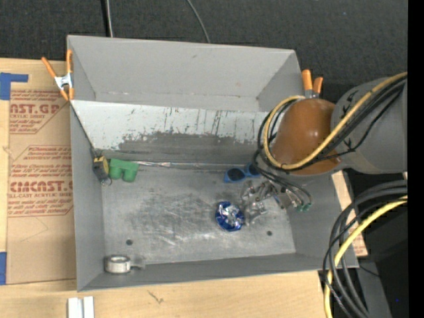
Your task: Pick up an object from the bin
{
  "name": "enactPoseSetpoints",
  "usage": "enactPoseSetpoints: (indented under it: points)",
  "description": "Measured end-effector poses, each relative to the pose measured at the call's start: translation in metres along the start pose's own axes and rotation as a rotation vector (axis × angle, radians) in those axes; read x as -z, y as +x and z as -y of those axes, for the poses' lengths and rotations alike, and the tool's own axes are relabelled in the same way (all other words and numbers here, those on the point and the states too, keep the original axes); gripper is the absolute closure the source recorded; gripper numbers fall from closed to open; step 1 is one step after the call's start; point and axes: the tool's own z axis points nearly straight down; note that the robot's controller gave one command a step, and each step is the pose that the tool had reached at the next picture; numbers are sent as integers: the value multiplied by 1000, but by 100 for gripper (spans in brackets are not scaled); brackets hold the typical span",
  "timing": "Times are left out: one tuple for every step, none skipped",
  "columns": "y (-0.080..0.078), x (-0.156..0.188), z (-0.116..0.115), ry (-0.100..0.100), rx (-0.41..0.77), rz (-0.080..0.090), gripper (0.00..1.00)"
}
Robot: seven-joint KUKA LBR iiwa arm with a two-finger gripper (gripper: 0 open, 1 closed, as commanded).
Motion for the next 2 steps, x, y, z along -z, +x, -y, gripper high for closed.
enactPoseSetpoints:
  points:
    - [1, -2, 0, 0, 0, 1, 0]
    - [43, -1, -32, 6, 200, 16, 0]
